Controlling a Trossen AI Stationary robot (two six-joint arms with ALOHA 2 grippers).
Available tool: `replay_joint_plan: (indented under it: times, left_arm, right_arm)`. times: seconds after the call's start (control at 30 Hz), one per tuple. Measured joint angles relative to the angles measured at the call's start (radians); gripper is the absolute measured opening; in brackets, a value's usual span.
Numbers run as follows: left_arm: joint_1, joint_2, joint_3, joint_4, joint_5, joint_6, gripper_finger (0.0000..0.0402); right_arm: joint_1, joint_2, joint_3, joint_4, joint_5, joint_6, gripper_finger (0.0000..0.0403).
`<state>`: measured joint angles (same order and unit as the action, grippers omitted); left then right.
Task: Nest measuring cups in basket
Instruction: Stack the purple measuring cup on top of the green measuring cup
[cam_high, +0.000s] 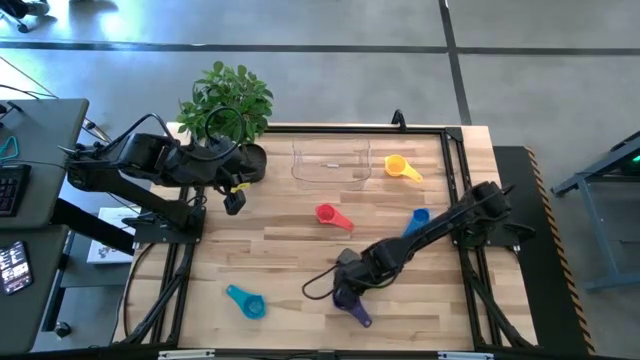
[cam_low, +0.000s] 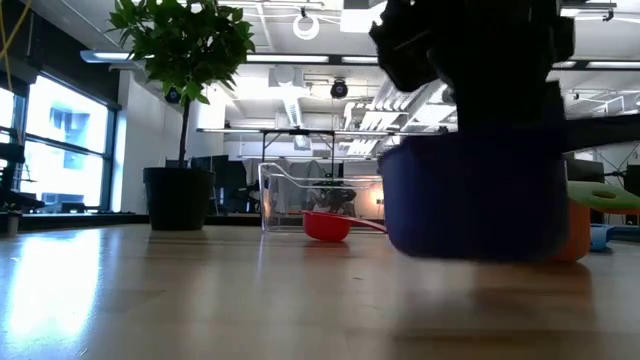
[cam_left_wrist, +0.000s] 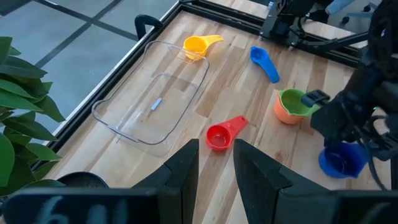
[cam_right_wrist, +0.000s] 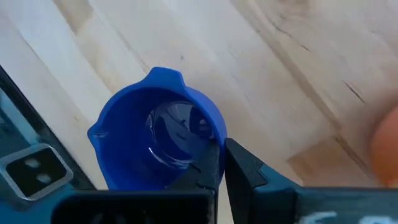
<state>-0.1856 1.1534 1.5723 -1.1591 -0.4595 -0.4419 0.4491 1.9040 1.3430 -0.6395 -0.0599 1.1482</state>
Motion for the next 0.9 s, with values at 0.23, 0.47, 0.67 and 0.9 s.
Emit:
replay_joint_plan:
  times: [0.23, 0.47, 0.67, 0.9]
  left_arm:
    - [0.0, 0.0, 0.0, 0.0, 0.001, 0.0, 0.009]
    - [0.0, 0.0, 0.0, 0.001, 0.002, 0.0, 0.009]
    - [0.0, 0.0, 0.0, 0.001, 0.005, 0.0, 0.009]
    - [0.0, 0.0, 0.0, 0.001, 0.004, 0.0, 0.009]
  right_arm:
    - [0.049, -0.083, 0.0, -0.058, 0.162, 0.211, 0.0002]
    - [0.086, -0.157, 0.0, -0.245, 0.301, 0.456, 0.0001]
    - [0.144, -0.197, 0.0, -0.443, 0.392, 0.738, 0.0001]
    - [0.168, -0.197, 0.0, -0.561, 0.393, 0.906, 0.0001]
